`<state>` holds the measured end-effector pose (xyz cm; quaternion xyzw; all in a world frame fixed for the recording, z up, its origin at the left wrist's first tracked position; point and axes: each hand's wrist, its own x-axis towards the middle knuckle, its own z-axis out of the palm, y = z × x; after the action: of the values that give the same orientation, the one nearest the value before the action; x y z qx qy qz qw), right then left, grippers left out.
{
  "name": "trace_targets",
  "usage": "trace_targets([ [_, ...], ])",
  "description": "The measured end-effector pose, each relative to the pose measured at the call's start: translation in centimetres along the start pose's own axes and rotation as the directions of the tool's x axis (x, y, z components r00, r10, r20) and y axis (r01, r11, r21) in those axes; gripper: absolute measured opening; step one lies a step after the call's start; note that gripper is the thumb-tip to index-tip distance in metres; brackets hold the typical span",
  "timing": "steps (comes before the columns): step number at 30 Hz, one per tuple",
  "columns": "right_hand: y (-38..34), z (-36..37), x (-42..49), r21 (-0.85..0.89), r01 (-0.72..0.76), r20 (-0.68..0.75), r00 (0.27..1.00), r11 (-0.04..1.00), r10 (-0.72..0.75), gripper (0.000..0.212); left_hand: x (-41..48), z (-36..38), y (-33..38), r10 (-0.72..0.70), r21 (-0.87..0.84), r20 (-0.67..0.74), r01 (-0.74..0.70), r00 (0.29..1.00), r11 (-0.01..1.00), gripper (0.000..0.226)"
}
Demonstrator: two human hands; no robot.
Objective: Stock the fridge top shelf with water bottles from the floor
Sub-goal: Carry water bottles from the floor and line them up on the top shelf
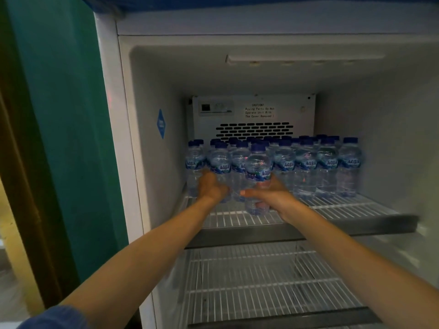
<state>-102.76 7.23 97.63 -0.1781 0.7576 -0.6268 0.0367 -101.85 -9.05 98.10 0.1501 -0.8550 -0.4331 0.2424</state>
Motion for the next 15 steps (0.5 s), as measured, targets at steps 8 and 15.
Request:
trace_targets([
  [8,-0.4,0.0,-0.2,-0.031,-0.015,0.006,1.000,0.999,0.015,0.080,-0.5,-0.2,0.0,0.029,-0.043,0.048,-0.027,0.998,0.999,0.077],
  [15,-0.9,0.1,-0.3,-0.048,-0.062,0.007,0.998,0.997,0.062,0.067,-2.0,-1.2,0.4,-0.034,0.116,0.157,0.015,0.987,0.993,0.112],
])
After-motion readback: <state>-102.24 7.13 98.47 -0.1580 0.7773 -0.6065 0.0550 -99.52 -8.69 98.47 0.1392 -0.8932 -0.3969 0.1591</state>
